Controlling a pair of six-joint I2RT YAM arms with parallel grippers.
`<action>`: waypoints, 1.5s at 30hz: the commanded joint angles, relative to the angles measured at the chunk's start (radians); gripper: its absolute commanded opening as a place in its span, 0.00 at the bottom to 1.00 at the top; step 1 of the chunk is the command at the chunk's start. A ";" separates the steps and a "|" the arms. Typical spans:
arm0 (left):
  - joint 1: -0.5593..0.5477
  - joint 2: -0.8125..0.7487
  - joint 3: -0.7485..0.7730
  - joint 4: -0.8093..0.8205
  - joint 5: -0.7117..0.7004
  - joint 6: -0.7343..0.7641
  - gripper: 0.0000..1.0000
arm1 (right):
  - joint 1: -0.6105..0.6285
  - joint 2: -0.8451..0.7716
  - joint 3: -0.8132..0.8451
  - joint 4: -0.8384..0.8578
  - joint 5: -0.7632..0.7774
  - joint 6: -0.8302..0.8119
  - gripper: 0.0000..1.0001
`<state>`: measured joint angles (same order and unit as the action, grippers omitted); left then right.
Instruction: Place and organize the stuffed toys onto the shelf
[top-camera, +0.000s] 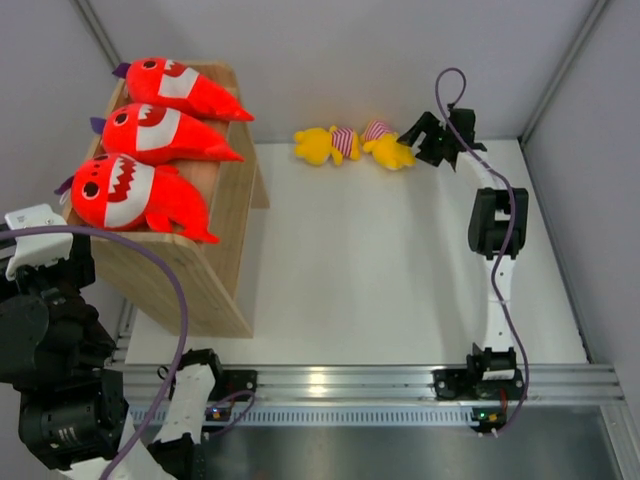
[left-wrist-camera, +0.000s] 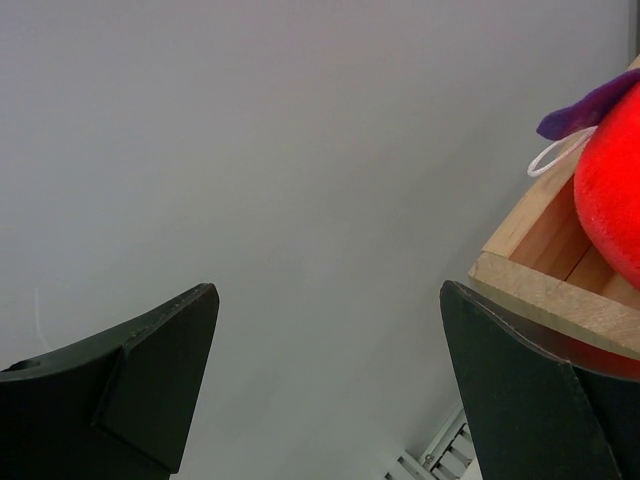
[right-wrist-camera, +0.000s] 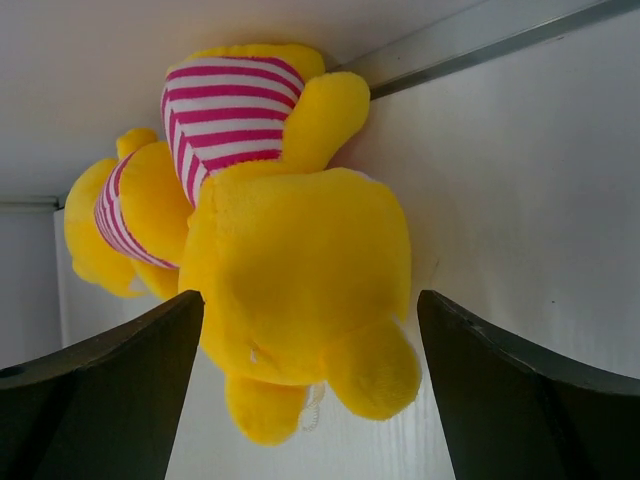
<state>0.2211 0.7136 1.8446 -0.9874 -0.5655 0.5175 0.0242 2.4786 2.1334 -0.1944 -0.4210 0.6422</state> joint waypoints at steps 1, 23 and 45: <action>0.008 0.038 0.031 0.038 0.021 -0.022 0.98 | 0.019 -0.013 -0.007 0.141 -0.081 0.088 0.88; -0.057 0.136 0.189 -0.092 0.378 -0.080 0.99 | 0.068 -0.603 -0.305 -0.348 0.387 -0.530 0.00; -0.183 0.207 0.231 -0.122 0.594 -0.080 0.97 | 0.413 -0.978 -0.436 -0.732 1.176 -0.733 0.00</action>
<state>0.0570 0.8608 2.0399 -1.1011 -0.1158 0.4545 0.4019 1.6409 1.5669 -0.9134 0.7063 -0.0868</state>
